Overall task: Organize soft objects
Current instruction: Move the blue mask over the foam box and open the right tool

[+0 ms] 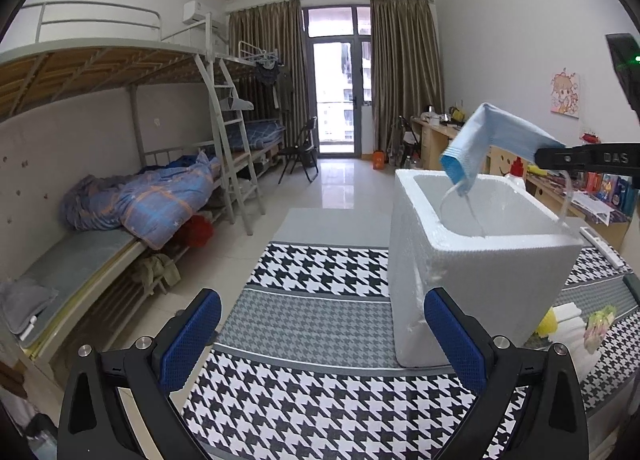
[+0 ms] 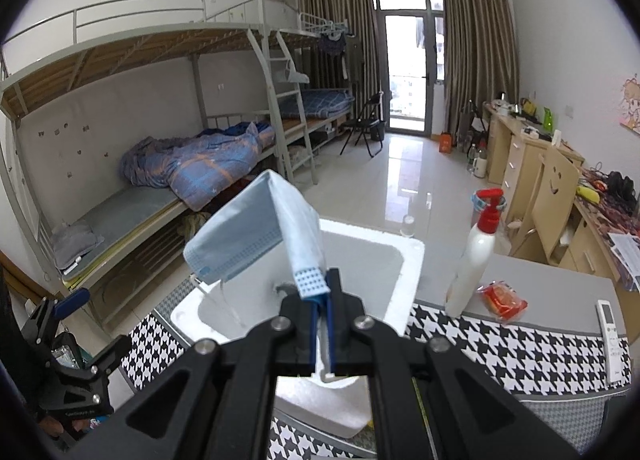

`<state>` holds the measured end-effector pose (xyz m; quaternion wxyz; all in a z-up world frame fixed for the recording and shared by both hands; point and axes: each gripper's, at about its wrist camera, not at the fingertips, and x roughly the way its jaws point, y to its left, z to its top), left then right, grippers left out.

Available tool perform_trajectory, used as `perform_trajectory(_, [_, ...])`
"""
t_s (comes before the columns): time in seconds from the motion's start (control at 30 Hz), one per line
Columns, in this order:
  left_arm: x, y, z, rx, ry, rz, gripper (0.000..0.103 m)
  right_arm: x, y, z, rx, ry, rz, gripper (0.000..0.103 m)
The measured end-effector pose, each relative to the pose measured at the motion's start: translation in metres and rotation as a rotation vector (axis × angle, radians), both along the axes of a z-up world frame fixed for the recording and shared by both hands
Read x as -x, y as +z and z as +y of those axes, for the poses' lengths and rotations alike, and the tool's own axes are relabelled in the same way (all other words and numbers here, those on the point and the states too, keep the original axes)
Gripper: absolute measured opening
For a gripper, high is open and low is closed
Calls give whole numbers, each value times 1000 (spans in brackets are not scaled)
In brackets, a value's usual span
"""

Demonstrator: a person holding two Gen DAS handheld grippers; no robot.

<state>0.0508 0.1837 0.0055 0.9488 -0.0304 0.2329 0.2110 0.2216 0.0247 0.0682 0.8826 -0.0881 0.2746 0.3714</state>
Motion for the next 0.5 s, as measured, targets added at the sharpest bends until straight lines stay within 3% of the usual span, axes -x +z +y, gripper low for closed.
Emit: perform_trajectory(0.5, [1, -7, 5, 32, -10, 19, 102, -15, -21, 28, 98, -11, 55, 7])
